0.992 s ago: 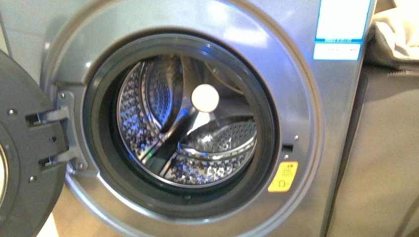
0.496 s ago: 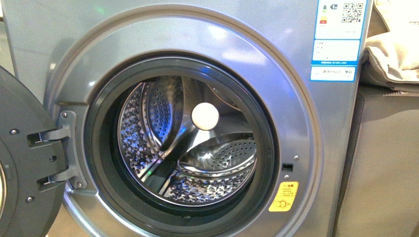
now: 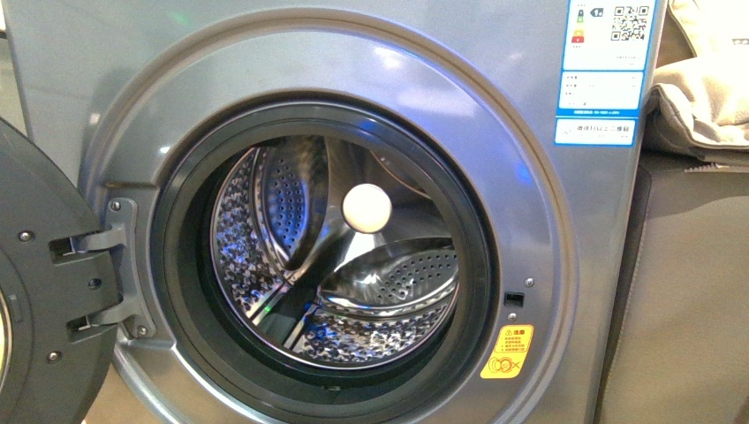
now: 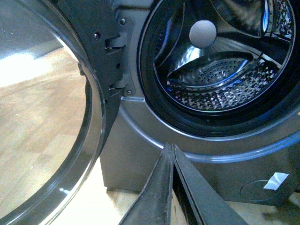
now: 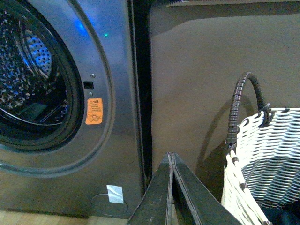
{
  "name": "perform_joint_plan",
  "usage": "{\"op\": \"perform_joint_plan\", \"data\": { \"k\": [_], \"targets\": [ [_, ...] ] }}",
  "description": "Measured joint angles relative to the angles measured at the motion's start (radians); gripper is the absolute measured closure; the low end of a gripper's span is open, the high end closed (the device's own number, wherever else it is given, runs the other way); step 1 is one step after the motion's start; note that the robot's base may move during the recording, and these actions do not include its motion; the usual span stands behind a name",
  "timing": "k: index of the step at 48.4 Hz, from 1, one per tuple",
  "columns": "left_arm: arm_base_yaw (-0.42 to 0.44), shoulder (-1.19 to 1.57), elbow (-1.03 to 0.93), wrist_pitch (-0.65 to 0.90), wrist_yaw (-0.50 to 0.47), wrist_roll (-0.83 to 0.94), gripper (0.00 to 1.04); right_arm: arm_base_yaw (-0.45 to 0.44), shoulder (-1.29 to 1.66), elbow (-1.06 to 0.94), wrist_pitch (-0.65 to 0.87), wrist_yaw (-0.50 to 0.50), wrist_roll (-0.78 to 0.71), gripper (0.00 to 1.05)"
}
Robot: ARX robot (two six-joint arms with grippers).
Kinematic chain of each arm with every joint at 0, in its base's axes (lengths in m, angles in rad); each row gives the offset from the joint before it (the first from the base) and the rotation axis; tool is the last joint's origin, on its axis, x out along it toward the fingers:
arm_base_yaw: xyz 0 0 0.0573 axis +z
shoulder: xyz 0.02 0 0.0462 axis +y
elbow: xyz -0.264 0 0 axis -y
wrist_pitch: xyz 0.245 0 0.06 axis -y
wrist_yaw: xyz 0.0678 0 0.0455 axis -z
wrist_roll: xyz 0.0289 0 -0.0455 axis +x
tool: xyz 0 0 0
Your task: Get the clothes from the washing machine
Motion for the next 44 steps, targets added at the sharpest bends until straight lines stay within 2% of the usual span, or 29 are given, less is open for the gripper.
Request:
{"op": "perform_joint_plan", "data": {
  "k": [11,12,19,26,33,34,37,44],
  "targets": [
    [0.0,0.0,0.0,0.0,0.0,-0.001,1.01,0.0,0.0,0.0,0.0,0.0,0.0,1.02],
    [0.0,0.0,0.0,0.0,0.0,0.0,0.96,0.0,0.0,0.0,0.0,0.0,-0.001,1.02],
    [0.0,0.0,0.0,0.0,0.0,0.0,0.59,0.0,0.0,0.0,0.0,0.0,-0.002,0.68],
    [0.0,0.0,0.0,0.0,0.0,0.0,0.32,0.0,0.0,0.0,0.0,0.0,-0.001,0.39],
    [0.0,0.0,0.0,0.0,0.0,0.0,0.07,0.0,0.0,0.0,0.0,0.0,-0.001,0.17],
    [0.0,0.0,0.0,0.0,0.0,0.0,0.05,0.0,0.0,0.0,0.0,0.0,-0.002,0.14],
    [0.0,0.0,0.0,0.0,0.0,0.0,0.07,0.0,0.0,0.0,0.0,0.0,0.0,0.06],
    [0.0,0.0,0.0,0.0,0.0,0.0,0.07,0.0,0.0,0.0,0.0,0.0,-0.001,0.08]
  ]
}}
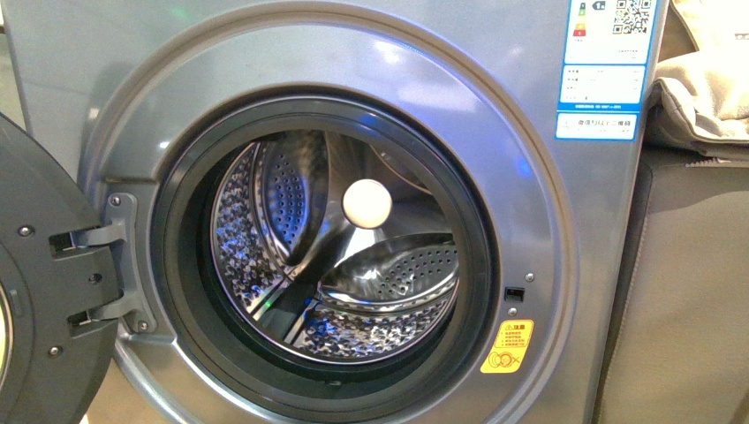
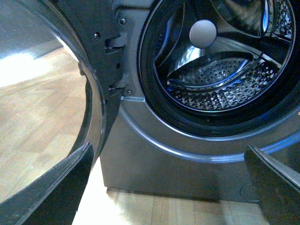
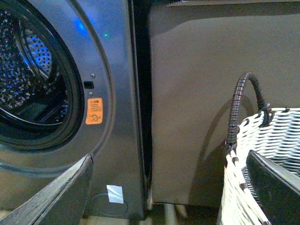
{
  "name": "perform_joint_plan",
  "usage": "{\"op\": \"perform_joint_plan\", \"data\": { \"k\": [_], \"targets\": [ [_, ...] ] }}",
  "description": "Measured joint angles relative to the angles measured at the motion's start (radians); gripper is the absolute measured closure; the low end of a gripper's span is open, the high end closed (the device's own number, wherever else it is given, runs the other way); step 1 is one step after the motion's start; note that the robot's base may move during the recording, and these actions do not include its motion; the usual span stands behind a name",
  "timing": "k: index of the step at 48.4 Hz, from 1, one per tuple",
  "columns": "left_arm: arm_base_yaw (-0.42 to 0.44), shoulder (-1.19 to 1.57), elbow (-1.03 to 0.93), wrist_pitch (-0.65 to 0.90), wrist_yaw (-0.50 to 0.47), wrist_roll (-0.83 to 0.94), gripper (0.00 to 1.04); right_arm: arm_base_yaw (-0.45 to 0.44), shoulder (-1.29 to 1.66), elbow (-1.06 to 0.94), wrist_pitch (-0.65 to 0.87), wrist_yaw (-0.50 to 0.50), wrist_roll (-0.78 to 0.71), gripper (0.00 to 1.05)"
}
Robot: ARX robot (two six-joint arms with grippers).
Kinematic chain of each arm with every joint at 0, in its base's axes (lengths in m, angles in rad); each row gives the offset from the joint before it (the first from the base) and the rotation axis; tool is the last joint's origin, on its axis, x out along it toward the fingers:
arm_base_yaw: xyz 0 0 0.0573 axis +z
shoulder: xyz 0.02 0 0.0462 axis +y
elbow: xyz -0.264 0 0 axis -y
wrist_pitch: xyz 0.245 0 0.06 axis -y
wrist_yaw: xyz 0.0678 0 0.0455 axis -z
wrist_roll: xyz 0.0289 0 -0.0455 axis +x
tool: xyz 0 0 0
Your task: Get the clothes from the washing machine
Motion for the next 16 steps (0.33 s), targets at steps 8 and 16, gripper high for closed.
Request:
{"op": "perform_joint_plan", "data": {
  "k": [8,16],
  "targets": [
    [0.0,0.0,0.0,0.0,0.0,0.0,0.07,0.0,0.0,0.0,0.0,0.0,0.0,0.08],
    [0.0,0.0,0.0,0.0,0.0,0.0,0.07,0.0,0.0,0.0,0.0,0.0,0.0,0.08]
  ]
}}
